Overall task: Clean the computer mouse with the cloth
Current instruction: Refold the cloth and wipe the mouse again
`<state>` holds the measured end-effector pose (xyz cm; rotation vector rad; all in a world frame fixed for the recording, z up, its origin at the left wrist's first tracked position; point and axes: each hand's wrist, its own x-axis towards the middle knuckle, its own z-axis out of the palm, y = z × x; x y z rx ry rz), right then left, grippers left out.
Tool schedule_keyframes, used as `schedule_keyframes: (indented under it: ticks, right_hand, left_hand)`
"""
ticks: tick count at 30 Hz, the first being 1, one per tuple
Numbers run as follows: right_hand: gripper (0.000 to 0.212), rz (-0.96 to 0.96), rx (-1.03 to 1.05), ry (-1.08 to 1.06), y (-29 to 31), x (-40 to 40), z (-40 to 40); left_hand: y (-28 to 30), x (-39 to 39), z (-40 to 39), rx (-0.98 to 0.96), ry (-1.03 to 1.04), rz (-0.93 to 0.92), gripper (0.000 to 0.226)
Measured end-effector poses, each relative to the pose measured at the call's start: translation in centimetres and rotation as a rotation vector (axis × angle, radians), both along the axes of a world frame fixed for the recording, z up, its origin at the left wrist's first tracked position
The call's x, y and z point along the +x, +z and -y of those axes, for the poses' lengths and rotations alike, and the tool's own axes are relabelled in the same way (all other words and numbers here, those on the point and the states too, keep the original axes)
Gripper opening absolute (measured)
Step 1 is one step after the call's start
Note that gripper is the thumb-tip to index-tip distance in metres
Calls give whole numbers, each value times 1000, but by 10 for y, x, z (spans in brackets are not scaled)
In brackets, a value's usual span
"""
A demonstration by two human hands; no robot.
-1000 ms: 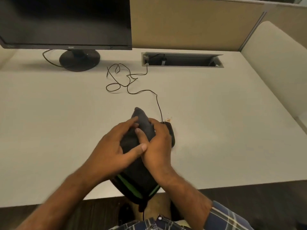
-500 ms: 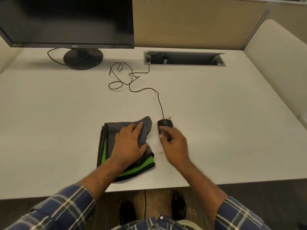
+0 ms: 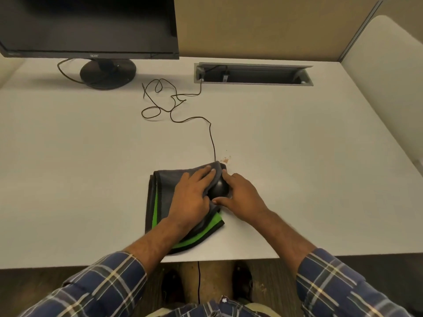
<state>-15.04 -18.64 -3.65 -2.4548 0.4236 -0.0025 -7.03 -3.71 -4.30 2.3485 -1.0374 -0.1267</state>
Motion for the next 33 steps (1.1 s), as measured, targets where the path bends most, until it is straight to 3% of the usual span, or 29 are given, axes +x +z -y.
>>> schedule_keyframes:
  ticks: [4,17,23,28,33]
  right_hand:
    - [75,24,6,21,-1,0,5]
    - [85,17,50,15,-8,1,8]
    - [93,10,17,16,-8,2,6]
    - [72,39,34,26,-5,4,8]
    - [79,32,15,13,-9,1,7]
  left_hand:
    - [-2,-8,-3,-8,-21,27,69]
    - [0,-10,-46,4,-280,81,60]
    - [4,-10,-27,-151,149,86,61]
    - [3,-26,1,95,-22,201,60]
    - [-2,-26,7,311,23,242,72]
